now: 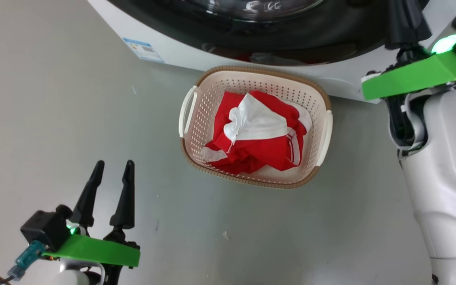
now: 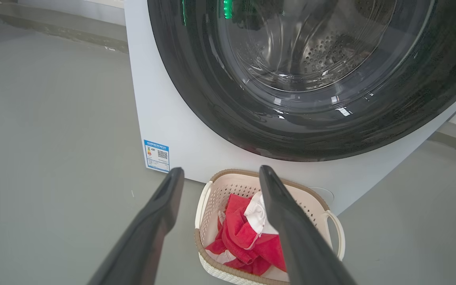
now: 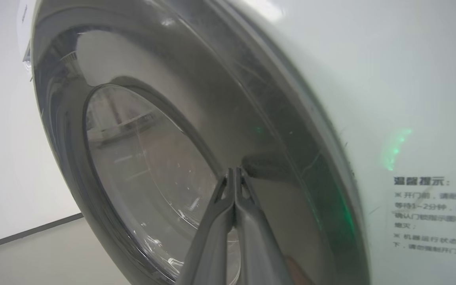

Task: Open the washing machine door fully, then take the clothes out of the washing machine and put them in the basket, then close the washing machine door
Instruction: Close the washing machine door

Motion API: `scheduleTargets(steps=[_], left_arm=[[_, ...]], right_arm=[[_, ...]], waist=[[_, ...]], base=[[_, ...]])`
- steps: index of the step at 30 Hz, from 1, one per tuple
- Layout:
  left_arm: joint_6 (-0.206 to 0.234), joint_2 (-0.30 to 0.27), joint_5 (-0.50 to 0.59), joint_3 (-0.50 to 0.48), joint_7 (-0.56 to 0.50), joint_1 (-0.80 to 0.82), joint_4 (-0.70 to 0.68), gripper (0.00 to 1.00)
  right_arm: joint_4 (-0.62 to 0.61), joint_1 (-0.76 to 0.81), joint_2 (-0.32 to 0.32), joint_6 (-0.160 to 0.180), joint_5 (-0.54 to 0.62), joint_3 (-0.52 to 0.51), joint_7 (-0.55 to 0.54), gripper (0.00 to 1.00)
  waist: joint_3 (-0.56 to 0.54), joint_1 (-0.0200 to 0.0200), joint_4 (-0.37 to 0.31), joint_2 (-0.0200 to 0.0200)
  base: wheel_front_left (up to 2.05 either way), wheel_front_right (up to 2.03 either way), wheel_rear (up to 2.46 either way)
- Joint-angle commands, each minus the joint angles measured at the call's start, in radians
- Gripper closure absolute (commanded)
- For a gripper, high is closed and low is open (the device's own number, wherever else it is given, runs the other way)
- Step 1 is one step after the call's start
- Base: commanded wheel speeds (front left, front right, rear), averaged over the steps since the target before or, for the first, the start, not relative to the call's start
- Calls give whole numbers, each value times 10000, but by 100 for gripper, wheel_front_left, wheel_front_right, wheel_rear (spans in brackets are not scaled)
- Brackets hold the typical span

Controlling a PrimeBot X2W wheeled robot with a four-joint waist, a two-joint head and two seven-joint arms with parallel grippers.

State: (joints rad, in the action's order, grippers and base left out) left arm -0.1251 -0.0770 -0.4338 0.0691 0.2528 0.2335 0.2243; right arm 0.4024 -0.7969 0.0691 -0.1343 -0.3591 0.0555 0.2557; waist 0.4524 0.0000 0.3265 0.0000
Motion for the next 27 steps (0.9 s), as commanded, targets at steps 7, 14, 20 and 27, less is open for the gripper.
scheduleTargets(steps=[7,14,20,27], left_arm=[[-56,-461,203,-564,90,-270,-29,0],[-56,-747,468,-691,90,-723,16,0],[-56,-929,463,-704,90,-1146,-151,0],[-56,-1116,451,-747,90,-1618,-331,0]], right_arm=[[-139,1379,-188,36,142,692,61,0],[-311,2730,-188,36,159,603,61,0],[-489,3718,-185,36,145,495,61,0],[-729,4847,-99,36,61,435,61,0]], waist=[[-740,0,-411,0],[-1474,0,-901,0],[-2049,0,-1343,0],[-2600,0,-1846,0]], base=[[0,0,0],[0,0,0],[0,0,0],[0,0,0]])
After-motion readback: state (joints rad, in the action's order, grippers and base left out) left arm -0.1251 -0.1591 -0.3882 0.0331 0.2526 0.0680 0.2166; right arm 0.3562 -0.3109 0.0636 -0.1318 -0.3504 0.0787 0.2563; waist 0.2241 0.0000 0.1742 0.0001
